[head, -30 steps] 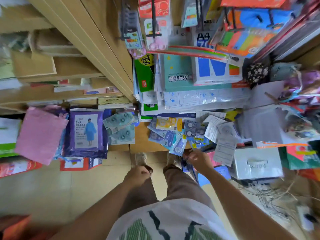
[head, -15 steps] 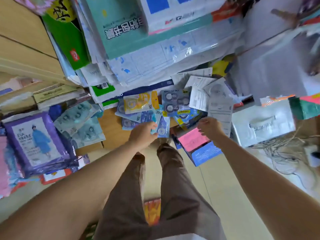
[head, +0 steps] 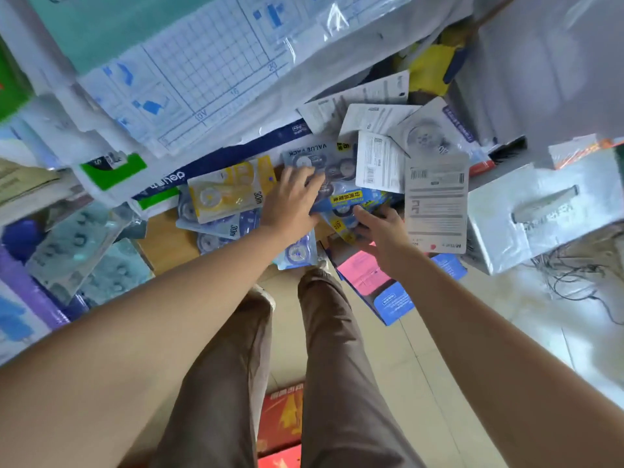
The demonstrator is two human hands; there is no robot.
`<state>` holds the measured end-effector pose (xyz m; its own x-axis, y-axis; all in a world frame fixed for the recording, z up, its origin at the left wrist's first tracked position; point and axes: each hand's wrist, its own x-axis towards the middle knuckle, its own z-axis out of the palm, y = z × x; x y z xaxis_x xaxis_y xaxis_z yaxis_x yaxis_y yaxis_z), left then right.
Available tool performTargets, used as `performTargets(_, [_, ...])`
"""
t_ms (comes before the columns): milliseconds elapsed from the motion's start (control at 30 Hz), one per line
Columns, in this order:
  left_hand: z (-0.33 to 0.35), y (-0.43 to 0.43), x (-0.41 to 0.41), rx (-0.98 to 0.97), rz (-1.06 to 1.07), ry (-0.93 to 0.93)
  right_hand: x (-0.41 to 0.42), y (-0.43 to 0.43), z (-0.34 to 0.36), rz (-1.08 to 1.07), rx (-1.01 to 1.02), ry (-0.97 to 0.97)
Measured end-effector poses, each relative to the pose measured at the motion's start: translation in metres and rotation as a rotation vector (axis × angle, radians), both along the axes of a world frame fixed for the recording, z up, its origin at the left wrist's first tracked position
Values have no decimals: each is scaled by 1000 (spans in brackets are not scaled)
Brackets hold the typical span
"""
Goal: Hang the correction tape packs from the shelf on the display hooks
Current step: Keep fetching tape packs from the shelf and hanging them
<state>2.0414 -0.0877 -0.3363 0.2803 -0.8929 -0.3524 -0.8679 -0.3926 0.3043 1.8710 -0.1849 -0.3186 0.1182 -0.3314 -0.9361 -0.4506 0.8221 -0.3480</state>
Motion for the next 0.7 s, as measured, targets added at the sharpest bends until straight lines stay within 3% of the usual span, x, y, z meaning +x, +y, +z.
performTargets(200, [20,17,22,-381,44,6,5,2,0,-273,138,-47])
performTargets(400, [61,46,46,-573,19,-113,10,6,-8,-373,219,-103])
performTargets(533, [89,100,53,-562,0,-229,25,12,-8,-403,222,-89])
performTargets(700, [77,163,38,-327,65,-261,45,22,-6,-424,156,-32])
